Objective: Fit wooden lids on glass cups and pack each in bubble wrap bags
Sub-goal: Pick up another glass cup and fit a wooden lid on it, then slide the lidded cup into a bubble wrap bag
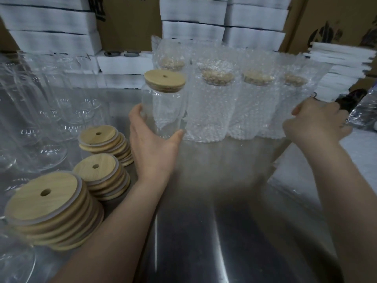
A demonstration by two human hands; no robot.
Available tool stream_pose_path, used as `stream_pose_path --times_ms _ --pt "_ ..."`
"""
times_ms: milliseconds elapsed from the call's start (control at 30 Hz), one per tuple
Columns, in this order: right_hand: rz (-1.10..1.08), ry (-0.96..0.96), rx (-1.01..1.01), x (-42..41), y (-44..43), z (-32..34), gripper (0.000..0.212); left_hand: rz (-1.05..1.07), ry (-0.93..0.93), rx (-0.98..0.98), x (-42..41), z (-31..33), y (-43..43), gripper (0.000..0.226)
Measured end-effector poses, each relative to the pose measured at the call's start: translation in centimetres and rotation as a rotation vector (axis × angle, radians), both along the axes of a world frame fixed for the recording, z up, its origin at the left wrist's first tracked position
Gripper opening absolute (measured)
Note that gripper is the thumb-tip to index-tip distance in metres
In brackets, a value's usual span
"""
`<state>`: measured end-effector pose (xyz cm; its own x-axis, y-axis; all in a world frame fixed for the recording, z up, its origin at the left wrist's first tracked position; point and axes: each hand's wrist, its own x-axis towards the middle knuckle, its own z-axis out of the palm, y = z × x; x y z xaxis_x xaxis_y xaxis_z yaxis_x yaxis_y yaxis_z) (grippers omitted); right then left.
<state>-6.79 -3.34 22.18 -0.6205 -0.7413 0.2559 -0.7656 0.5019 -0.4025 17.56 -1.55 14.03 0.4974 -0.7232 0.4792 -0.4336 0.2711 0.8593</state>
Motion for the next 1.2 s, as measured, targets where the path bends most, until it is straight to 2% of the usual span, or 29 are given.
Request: stream_pose_path --times_ms 67,200,333,500,633,900,1067,1200 --pt "-0.032 -0.037 0.109 -1.1 -0.3 0.0 0.038 0.02 0.023 0.0 0.1 0.0 -0.1 0.09" --pt "-0.005 -0.085 0.178 -2.6 -0.6 -0.4 0.04 0.04 0.064 0.014 0.2 -0.1 -0.4 0.09" --pt "0.023 -0.134 0.164 -3.1 -0.5 -0.4 0.047 0.038 0.073 0.025 0.2 -0.2 -0.5 0.091" --pt "0.044 -0.145 0.12 -3.1 -0.2 -0.3 0.044 0.043 0.046 0.029 0.2 -0.1 -0.6 0.091" --pt "0.064 -0.142 -0.004 -3.3 0.0 -0.3 0.042 0.043 -0.005 0.032 0.1 -0.2 -0.6 0.093" --pt "0.127 0.006 -0.31 -2.9 0.3 0.2 0.043 0.073 -0.081 0.004 -0.3 0.0 -0.1 0.112" --pt "0.178 -0.002 -0.494 -2.5 0.3 0.5 0.039 0.181 -0.238 -0.185 -0.8 1.0 1.1 0.087" --pt "0.249 -0.033 -0.594 -1.0 0.8 0.9 0.043 0.155 -0.376 -0.397 -1.6 1.9 2.0 0.068"
